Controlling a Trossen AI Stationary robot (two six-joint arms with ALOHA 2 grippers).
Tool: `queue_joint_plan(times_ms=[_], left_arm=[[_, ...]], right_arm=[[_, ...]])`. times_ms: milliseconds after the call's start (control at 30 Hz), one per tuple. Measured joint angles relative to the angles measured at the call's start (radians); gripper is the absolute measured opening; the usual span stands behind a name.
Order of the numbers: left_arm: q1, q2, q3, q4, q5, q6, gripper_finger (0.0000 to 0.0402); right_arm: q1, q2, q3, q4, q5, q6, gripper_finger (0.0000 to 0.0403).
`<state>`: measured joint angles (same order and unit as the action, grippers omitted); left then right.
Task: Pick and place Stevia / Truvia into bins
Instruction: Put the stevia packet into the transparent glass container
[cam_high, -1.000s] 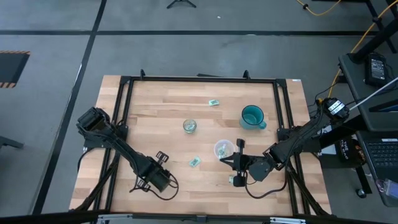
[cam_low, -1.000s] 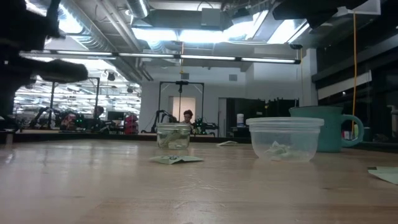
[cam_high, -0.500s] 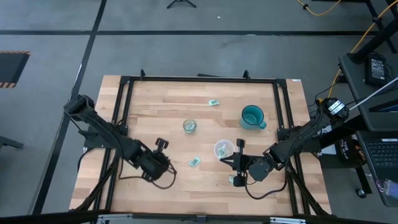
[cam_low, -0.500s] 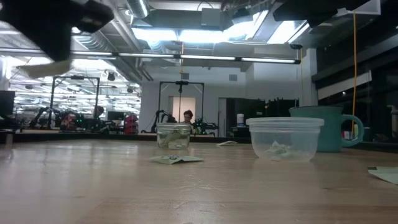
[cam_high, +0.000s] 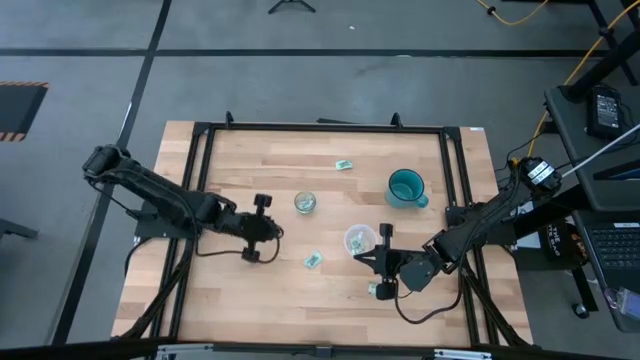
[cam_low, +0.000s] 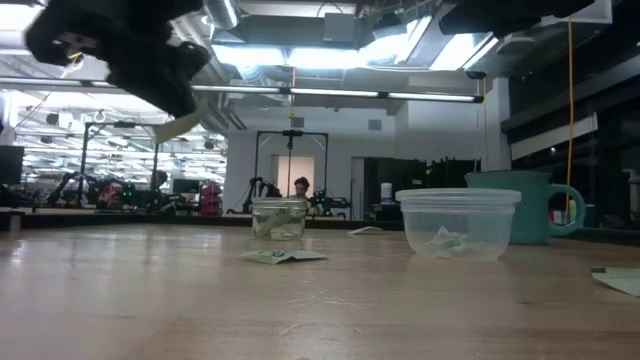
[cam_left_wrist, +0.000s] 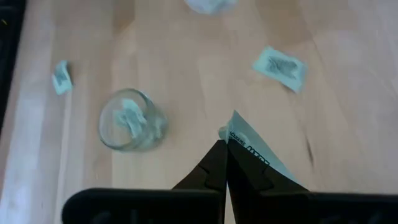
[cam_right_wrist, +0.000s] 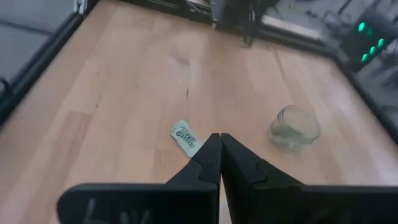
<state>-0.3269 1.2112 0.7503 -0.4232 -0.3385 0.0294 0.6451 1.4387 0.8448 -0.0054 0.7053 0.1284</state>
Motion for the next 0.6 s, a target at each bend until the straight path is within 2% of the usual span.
queue_joint_plan(times_ms=[100, 300, 467, 600], left_arm=[[0.047, -0.006, -0.009, 0.039, 0.02, 0.019, 0.0002], [0.154, 0.017, -0.009, 0.163, 0.053, 0.022, 0.0002], [0.259, 0.032, -0.009, 0.238, 0.153, 0.071, 0.0002], [0.329, 0.032, -0.009, 0.257, 0.159, 0.097, 0.0002]], right_arm=[[-0.016, 0.0, 0.0, 0.01, 0.0, -0.077, 0.0013], [-0.069, -0.011, 0.0, 0.003, -0.012, -0.125, 0.0013], [-0.12, -0.078, 0.0, -0.047, -0.186, -0.138, 0.0004], [-0.143, -0.125, 0.0, -0.097, -0.203, -0.132, 0.0006]])
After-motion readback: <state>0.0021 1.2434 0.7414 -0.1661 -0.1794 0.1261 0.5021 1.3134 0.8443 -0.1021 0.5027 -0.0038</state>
